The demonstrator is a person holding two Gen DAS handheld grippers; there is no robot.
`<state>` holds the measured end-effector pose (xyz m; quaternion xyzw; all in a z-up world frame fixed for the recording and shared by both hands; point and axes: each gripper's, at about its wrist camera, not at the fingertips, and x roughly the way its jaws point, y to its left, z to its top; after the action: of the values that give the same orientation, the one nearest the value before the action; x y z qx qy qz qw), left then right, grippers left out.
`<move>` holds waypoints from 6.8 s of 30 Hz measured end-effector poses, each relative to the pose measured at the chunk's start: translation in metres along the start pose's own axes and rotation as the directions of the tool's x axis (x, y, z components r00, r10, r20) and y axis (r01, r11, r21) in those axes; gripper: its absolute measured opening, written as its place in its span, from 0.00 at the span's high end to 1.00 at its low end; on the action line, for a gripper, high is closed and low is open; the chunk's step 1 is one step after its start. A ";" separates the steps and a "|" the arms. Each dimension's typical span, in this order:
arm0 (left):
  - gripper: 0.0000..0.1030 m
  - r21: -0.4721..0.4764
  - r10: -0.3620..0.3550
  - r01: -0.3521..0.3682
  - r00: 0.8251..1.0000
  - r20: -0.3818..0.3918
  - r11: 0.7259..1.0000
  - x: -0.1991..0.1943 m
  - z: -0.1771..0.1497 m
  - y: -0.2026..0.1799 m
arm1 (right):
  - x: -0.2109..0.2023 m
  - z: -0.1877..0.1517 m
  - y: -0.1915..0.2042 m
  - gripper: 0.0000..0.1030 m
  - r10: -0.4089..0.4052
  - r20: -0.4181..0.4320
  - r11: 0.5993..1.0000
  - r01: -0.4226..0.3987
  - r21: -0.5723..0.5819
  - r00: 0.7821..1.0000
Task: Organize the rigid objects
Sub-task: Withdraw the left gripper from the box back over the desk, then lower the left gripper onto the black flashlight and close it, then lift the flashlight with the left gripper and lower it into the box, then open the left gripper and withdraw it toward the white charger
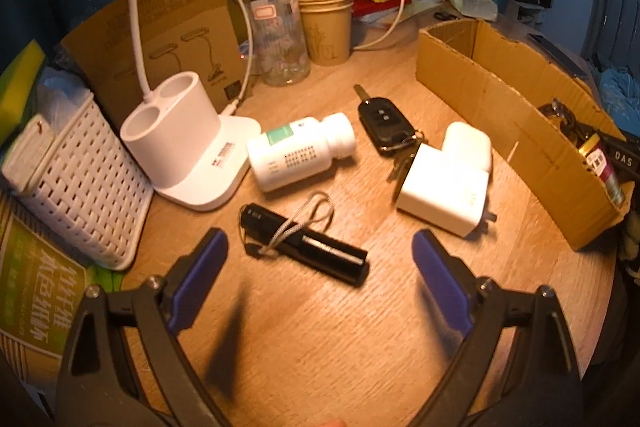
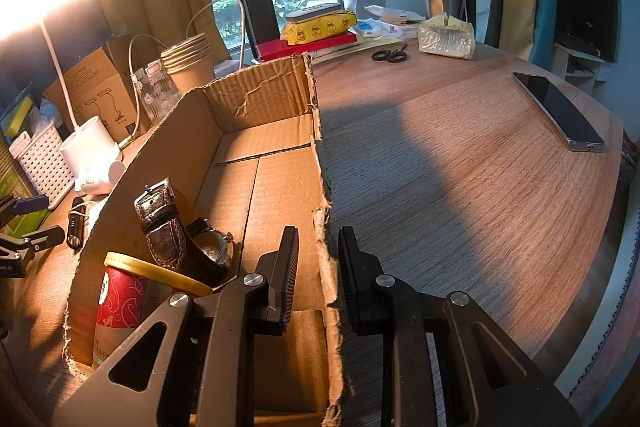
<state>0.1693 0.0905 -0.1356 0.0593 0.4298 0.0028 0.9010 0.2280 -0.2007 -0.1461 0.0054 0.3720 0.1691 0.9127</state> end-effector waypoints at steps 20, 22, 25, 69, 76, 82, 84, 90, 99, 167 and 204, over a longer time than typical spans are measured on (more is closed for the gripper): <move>0.09 -0.005 0.025 -0.026 0.993 -0.111 1.000 0.052 0.011 0.021 | 0.000 0.000 -0.003 0.78 0.000 0.002 1.000 0.000 0.002 1.000; 0.09 -0.012 0.032 -0.033 0.993 -0.115 0.999 0.054 0.009 0.023 | 0.000 0.000 -0.002 0.78 0.000 0.002 1.000 0.000 0.002 1.000; 0.15 -0.024 0.024 -0.027 0.993 -0.117 0.999 0.054 0.006 0.027 | 0.000 0.000 -0.002 0.78 0.000 0.002 1.000 0.000 0.002 1.000; 0.40 -0.066 -0.087 0.080 0.989 -0.117 0.995 0.020 -0.015 0.016 | 0.000 0.000 -0.003 0.78 0.000 0.005 1.000 0.000 0.004 1.000; 0.41 -0.045 -0.064 0.059 0.992 -0.108 0.997 0.035 -0.010 0.009 | 0.000 0.000 -0.002 0.78 0.000 0.006 1.000 0.000 0.004 1.000; 0.80 -0.035 -0.058 0.055 0.994 -0.092 0.998 0.035 -0.008 0.009 | 0.000 0.000 -0.002 0.78 0.000 0.006 1.000 0.000 0.004 1.000; 0.80 -0.045 -0.070 0.066 0.993 -0.093 0.997 0.033 -0.009 0.010 | 0.000 0.000 -0.002 0.78 0.000 0.006 1.000 0.000 0.004 1.000; 0.80 -0.095 -0.117 0.111 0.991 -0.062 0.989 0.013 -0.013 0.016 | 0.000 0.000 -0.002 0.78 0.000 0.007 1.000 0.000 0.004 1.000; 0.80 -0.065 -0.165 0.165 0.986 0.004 0.984 -0.019 0.000 -0.002 | 0.000 -0.001 -0.003 0.78 0.001 0.007 1.000 -0.001 0.004 1.000; 0.80 0.342 -0.382 0.353 0.924 0.020 0.871 0.007 0.091 -0.183 | 0.000 0.004 -0.001 0.78 0.005 0.012 1.000 -0.005 0.006 1.000; 0.47 0.197 -0.258 0.237 0.962 0.088 0.951 -0.024 0.064 -0.100 | 0.001 0.003 -0.001 0.78 0.008 0.016 1.000 -0.008 0.005 1.000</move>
<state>0.1986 -0.0173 -0.0882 0.0883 0.3809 -0.1534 0.9075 0.2313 -0.2014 -0.1443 0.0107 0.3651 0.1717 0.9149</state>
